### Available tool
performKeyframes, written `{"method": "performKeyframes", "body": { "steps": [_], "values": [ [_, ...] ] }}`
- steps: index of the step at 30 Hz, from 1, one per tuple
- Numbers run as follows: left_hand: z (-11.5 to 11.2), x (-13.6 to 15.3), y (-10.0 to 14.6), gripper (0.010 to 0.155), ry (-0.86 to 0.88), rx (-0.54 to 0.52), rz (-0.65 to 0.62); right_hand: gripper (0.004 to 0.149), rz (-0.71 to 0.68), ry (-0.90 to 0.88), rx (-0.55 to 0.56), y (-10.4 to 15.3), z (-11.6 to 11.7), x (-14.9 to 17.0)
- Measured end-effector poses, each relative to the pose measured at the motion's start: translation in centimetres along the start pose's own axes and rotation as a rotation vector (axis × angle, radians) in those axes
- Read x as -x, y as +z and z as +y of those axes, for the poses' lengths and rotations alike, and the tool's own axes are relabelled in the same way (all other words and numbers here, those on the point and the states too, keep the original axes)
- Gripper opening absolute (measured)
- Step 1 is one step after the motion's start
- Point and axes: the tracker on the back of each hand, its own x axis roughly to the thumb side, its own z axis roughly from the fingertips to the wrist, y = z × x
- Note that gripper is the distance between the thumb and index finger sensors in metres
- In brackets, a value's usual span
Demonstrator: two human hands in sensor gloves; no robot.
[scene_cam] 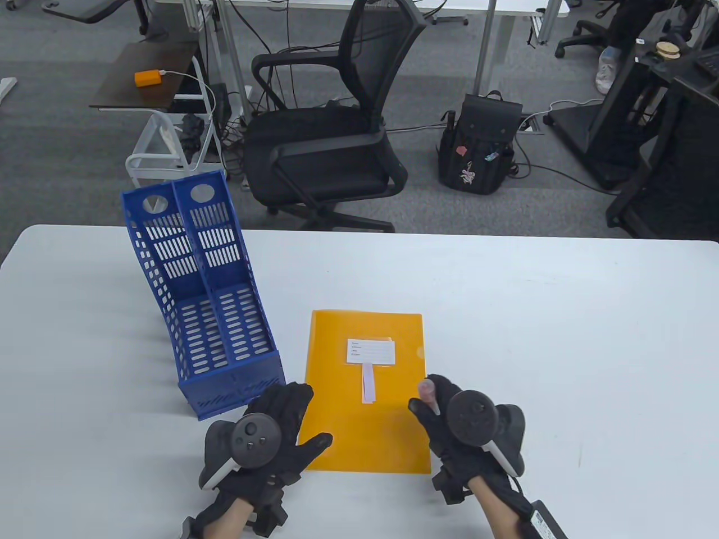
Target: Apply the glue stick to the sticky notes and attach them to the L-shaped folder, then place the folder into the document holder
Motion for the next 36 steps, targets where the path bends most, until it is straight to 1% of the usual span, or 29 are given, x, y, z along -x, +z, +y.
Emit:
{"method": "performKeyframes", "body": {
  "steps": [2,4,6,8,9,11,12,14,15,17,18,20,23,25,26,28,30,32,36],
  "values": [
    [-0.6,-0.5,-0.1,0.087,-0.001,0.016,-0.022,0.063,-0.105,0.111,-0.032,1.0,1.5,-2.4],
    [-0.9,-0.8,-0.1,0.086,0.009,0.038,-0.047,0.064,-0.192,0.204,-0.017,1.9,2.6,-3.7],
    [-1.1,-1.2,0.0,0.081,0.044,0.02,-0.103,0.066,-0.261,0.268,-0.002,2.8,3.5,-4.6],
    [-1.2,-1.7,0.0,0.073,0.069,0.012,-0.147,0.067,-0.31,0.335,-0.045,3.4,4.2,-5.3],
    [-1.3,-1.9,0.0,0.072,0.081,0.018,-0.162,0.067,-0.328,0.362,-0.06,3.8,4.4,-5.5],
    [-1.7,-2.3,-0.1,0.072,0.09,0.048,-0.182,0.068,-0.382,0.353,-0.03,4.2,4.9,-5.8],
    [-2.0,-2.5,-0.2,0.072,0.089,0.074,-0.189,0.068,-0.402,0.351,-0.039,4.3,5.1,-5.9],
    [-2.5,-2.6,-0.4,0.072,0.085,0.101,-0.195,0.068,-0.428,0.33,-0.062,4.4,5.5,-6.2],
    [-2.6,-2.6,-0.4,0.068,0.084,0.107,-0.206,0.068,-0.43,0.319,-0.059,4.5,5.5,-6.2],
    [-2.6,-2.8,-0.4,0.06,0.054,0.056,-0.222,0.067,-0.438,0.293,-0.074,4.6,5.8,-6.2],
    [-2.6,-2.9,-0.5,0.059,0.04,0.059,-0.233,0.067,-0.434,0.287,-0.068,4.6,5.9,-6.2],
    [-2.7,-3.0,-0.5,0.059,0.055,0.077,-0.245,0.066,-0.447,0.274,-0.053,4.7,5.9,-6.0],
    [-2.8,-2.9,-0.5,0.058,0.153,0.108,-0.256,0.067,-0.459,0.25,-0.029,4.7,5.6,-5.8],
    [-2.4,-2.9,-0.5,0.057,0.188,0.067,-0.272,0.068,-0.471,0.25,0.031,4.9,5.2,-5.7],
    [-2.3,-3.0,-0.4,0.057,0.191,0.058,-0.273,0.068,-0.468,0.256,0.04,4.9,5.1,-5.7],
    [-1.9,-3.0,-0.4,0.056,0.189,0.03,-0.277,0.068,-0.467,0.287,0.038,4.9,4.9,-5.6],
    [-1.9,-2.9,-0.4,0.056,0.202,0.036,-0.276,0.066,-0.474,0.265,0.017,4.9,5.0,-5.6],
    [-1.8,-2.6,-0.6,0.058,0.209,0.045,-0.269,0.066,-0.47,0.254,-0.038,4.8,5.2,-5.7],
    [-1.5,-2.2,-0.8,0.06,0.226,0.076,-0.259,0.066,-0.497,0.265,-0.009,4.9,5.3,-6.2]
  ]
}}
